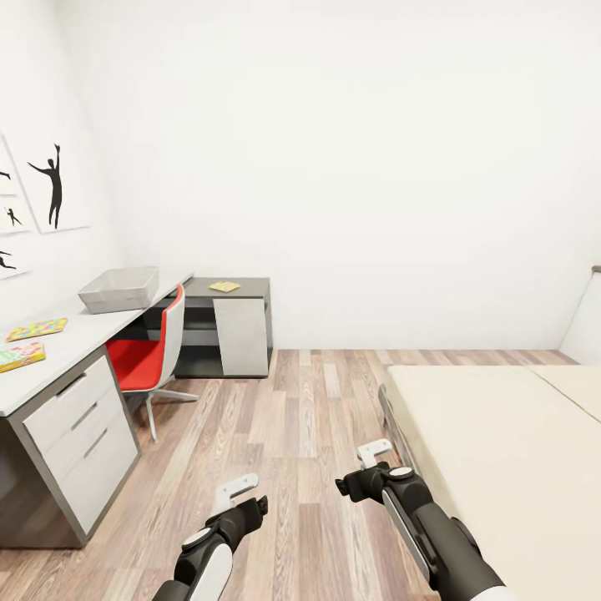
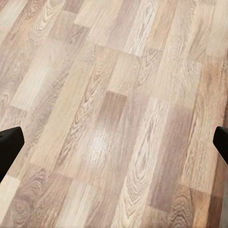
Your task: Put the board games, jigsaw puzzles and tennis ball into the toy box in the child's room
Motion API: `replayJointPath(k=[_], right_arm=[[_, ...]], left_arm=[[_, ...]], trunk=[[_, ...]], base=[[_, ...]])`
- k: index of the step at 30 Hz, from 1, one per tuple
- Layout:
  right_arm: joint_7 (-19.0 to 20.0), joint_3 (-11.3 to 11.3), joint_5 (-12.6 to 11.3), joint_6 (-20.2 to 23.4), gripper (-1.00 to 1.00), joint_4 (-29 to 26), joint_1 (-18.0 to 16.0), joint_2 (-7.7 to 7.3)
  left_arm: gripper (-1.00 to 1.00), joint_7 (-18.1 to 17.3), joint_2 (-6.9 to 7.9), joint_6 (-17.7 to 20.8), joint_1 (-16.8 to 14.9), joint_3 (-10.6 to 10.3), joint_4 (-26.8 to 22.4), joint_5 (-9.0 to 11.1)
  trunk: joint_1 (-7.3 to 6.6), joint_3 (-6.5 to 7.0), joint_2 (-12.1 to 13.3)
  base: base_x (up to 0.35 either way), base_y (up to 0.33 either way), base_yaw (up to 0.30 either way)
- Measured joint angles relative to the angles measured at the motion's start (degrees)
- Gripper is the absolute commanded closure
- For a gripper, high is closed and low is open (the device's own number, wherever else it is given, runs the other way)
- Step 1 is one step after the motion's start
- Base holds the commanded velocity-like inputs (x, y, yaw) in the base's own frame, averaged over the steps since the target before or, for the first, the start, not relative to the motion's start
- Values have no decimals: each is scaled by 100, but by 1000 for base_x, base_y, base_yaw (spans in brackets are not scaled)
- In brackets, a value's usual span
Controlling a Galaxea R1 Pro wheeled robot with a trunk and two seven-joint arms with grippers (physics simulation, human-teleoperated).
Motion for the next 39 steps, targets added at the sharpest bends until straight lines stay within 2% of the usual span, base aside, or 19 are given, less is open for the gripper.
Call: replayJointPath(k=[28, 39], right_arm=[[-2, 0, 3, 2, -100, -7, 0, 0], [2, 0, 0, 7, -100, -13, -1, 0]], left_arm=[[-100, 8, 0, 0, 1, -9, 0, -1], [-100, 8, 0, 0, 0, -11, 1, 1]], trunk=[[0, 0, 0], [0, 0, 0]], base=[[0, -97, 3], [0, -14, 124]])
